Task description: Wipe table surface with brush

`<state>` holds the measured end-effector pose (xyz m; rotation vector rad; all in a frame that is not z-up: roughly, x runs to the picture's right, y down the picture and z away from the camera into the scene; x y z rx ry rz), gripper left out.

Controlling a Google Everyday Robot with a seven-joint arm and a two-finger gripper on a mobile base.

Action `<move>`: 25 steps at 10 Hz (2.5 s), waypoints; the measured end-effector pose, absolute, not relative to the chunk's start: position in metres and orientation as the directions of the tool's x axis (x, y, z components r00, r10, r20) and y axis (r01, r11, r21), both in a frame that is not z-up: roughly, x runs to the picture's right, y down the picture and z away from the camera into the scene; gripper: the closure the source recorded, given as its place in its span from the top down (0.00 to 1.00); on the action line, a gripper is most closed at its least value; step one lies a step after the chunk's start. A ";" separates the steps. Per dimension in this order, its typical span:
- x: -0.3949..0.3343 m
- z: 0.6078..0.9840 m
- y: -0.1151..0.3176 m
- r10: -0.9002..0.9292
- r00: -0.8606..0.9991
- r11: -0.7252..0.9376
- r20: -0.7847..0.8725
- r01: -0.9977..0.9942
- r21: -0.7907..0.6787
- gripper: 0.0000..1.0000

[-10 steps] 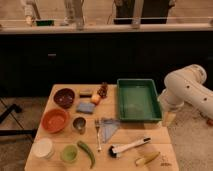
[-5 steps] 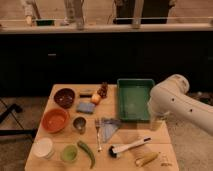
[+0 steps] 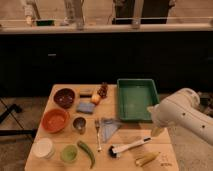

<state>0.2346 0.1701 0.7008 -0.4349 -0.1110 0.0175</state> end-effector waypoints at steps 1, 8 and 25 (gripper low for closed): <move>0.234 0.700 0.177 -0.013 0.986 0.898 0.169 0.086 -0.432 0.80; 0.229 0.697 0.196 -0.131 0.939 0.862 0.320 0.266 -0.430 0.80; 0.188 0.753 0.278 -0.182 0.916 0.773 0.357 0.358 -0.524 0.59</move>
